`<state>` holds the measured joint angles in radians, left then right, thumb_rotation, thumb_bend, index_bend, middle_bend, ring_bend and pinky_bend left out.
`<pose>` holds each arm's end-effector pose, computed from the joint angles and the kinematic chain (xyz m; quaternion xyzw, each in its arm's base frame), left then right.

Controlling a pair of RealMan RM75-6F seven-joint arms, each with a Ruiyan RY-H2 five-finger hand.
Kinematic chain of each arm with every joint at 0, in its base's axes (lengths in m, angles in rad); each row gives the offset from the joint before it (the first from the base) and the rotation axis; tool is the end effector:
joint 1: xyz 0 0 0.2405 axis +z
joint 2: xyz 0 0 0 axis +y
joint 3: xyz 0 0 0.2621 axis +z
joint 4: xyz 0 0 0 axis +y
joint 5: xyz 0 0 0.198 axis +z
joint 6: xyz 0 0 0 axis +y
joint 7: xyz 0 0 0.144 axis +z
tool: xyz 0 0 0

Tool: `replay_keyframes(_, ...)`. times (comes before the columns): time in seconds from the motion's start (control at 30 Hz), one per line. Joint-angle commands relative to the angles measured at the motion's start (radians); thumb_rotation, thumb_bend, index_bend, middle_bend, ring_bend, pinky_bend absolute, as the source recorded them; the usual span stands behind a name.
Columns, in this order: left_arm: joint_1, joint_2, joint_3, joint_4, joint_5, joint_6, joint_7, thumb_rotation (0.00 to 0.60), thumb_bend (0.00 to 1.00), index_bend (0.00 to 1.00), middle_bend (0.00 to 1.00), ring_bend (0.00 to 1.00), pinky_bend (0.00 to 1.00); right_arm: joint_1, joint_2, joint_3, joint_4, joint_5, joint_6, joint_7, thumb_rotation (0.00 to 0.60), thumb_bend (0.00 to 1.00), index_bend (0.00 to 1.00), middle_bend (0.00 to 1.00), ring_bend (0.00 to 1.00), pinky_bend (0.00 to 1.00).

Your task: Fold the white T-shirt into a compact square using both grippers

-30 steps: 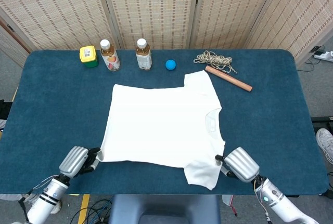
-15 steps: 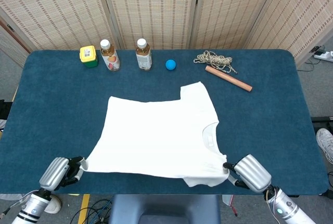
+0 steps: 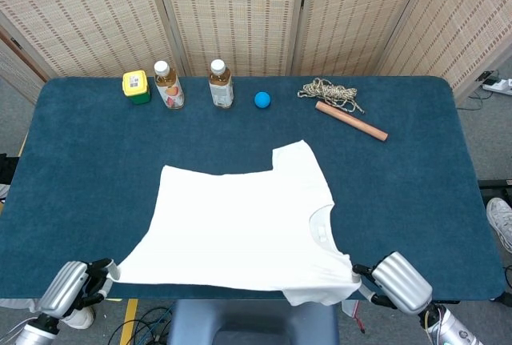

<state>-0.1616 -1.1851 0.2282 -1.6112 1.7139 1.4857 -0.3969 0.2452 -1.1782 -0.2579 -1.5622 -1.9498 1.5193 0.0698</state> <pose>-0.2862 0.1389 0.1096 -0.6104 -0.5421 -0.4563 0.3541 -0.2567 -0.1433 0.1057 0.7673 -0.3399 0.4317 0.3307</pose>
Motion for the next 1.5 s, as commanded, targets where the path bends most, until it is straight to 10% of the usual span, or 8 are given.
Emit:
replay_keyframes(0.03,0.020,0.014,0.014,-0.018,0.009,0.013,0.014,0.600,0.58,0.60,0.96,0.86,1.00,-0.014,0.013,-0.012,-0.009,-0.011,0.011,0.004,0.600,0.57,0.81,1.00,1.00,1.00)
replay_keyframes(0.87,0.137,0.103,0.108,-0.075,0.070,0.045,-0.005,0.600,0.58,0.60,0.96,0.86,1.00,-0.066,0.108,-0.068,-0.030,-0.081,0.052,0.143,0.600,0.62,0.88,1.00,1.00,1.00)
replay_keyframes(1.5,-0.063,0.078,-0.066,-0.051,-0.017,-0.205,0.062,0.600,0.58,0.60,0.96,0.86,1.00,-0.073,0.037,0.023,-0.061,0.043,-0.058,0.037,0.600,0.62,0.88,1.00,1.00,1.00)
